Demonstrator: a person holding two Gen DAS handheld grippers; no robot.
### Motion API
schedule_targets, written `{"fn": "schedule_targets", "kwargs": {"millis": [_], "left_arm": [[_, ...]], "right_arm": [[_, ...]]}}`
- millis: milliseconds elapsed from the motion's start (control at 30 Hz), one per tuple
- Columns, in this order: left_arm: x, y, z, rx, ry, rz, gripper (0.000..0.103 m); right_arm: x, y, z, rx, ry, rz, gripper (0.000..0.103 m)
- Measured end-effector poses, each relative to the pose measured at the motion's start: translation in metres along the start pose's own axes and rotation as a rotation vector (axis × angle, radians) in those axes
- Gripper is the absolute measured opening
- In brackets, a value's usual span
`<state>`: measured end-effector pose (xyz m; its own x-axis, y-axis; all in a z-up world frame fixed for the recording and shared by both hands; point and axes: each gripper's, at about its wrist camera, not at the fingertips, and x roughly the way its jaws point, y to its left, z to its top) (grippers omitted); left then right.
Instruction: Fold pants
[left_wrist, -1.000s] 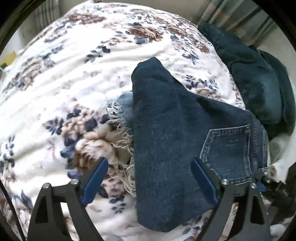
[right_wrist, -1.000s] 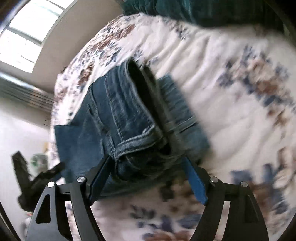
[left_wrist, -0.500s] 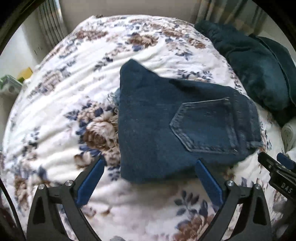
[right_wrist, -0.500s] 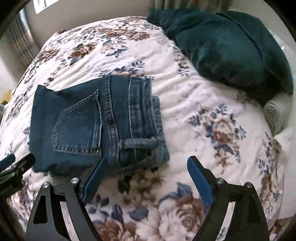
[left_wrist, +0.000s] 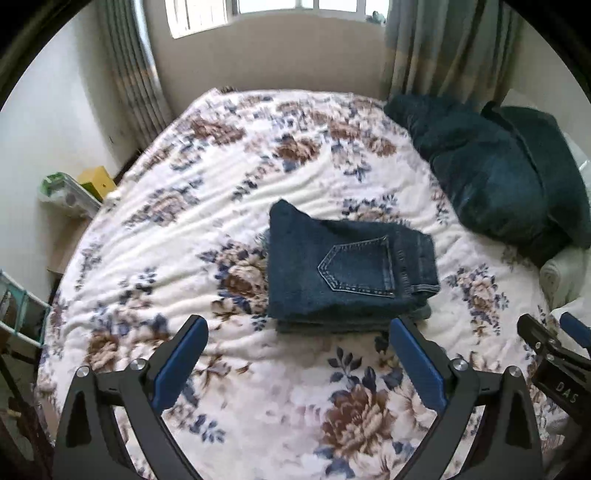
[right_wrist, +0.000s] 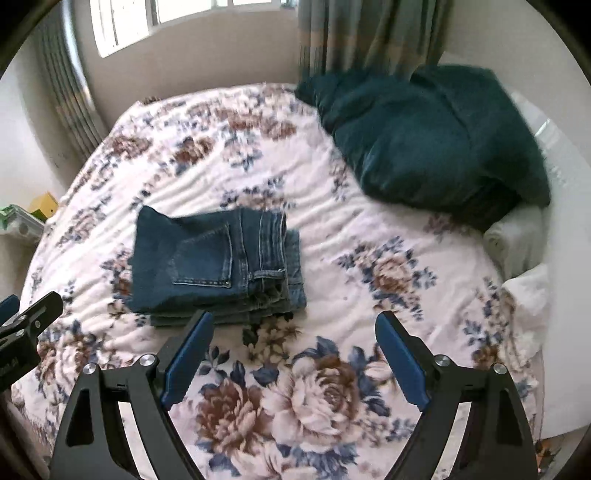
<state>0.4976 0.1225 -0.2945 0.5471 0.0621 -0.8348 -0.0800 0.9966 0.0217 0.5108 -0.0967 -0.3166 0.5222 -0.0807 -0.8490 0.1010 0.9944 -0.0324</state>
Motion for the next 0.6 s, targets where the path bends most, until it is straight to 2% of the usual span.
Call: {"fn": "schedule_targets", "kwargs": {"millis": [300,600], "left_arm": [[-0.142,0.006,-0.037,0.019,-0.093,-0.008,0.101],[-0.282,0.035,-0.099,0.054,-0.159,-0.05,0.101]], "right_arm": [[-0.169,-0.015,-0.03,-0.019,-0.121,0.0,0.091],[-0.33,-0.011,-0.112,0.005,-0.168,0.0,0.091]]}}
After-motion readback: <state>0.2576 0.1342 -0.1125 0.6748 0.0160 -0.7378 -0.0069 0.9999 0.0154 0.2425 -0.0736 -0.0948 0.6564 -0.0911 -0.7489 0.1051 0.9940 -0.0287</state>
